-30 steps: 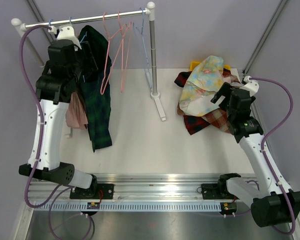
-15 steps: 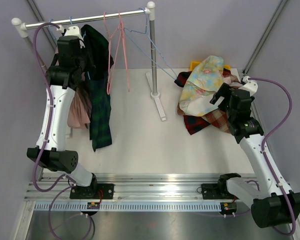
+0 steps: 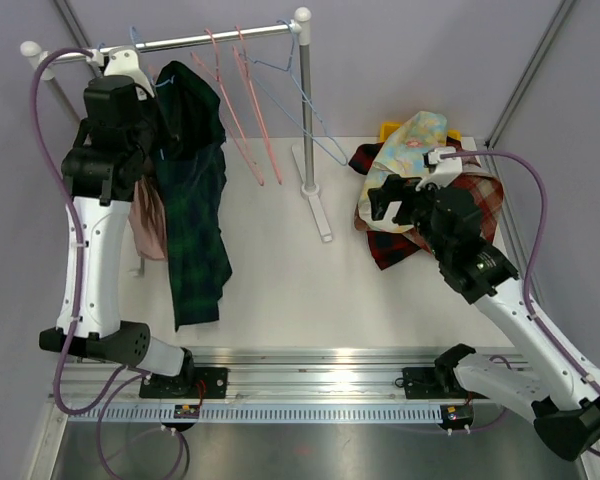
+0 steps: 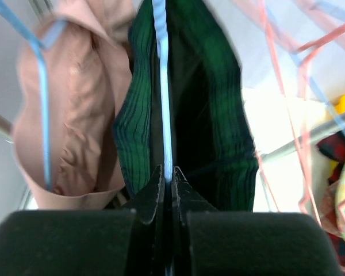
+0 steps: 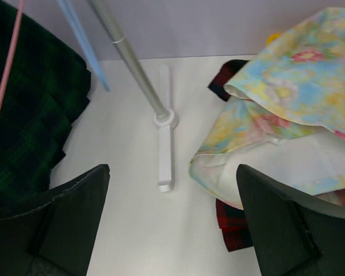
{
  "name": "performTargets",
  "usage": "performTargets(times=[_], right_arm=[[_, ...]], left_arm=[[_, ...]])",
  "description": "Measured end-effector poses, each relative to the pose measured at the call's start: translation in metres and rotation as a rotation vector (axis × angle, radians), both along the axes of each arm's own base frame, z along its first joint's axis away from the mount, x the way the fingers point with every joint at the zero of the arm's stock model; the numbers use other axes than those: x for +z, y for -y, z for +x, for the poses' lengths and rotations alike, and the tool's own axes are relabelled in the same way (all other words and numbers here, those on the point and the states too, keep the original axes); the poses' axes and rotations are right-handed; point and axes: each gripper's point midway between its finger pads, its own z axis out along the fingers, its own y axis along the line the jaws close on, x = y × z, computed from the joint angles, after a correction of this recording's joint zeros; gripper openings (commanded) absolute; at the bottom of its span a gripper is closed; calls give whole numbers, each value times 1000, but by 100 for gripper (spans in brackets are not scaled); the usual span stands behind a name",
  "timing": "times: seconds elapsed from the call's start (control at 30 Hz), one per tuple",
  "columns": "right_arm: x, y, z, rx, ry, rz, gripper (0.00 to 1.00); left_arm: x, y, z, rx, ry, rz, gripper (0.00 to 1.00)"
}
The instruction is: Remove the skirt from the hanger
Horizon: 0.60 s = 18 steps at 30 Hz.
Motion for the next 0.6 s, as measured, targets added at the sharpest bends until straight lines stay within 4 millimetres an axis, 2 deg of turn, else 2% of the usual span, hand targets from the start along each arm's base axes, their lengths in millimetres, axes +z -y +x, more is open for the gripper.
performTargets(times=[0.1, 0.17, 0.27, 0.33, 0.43, 0.5, 0.6], right_arm=[[10, -30, -5, 79, 19, -29, 100], [21, -43, -8, 111, 37, -32, 99], [49, -73, -25, 192, 82, -15, 99], [72, -106, -45, 276, 119, 2, 99], [96, -166, -91, 411, 162, 1, 99], [105, -211, -126, 500, 170, -8, 99], [103, -263, -158, 566, 166, -35, 99]], left_arm=[[32, 4, -19, -20, 69, -12, 0], [50, 8, -32, -39, 114, -25, 0], [66, 11, -59, -61, 152, -52, 0], [75, 11, -71, -66, 179, -68, 0], [82, 12, -79, -65, 209, -104, 0], [77, 15, -79, -68, 212, -123, 0], [62, 21, -73, -70, 176, -146, 0]])
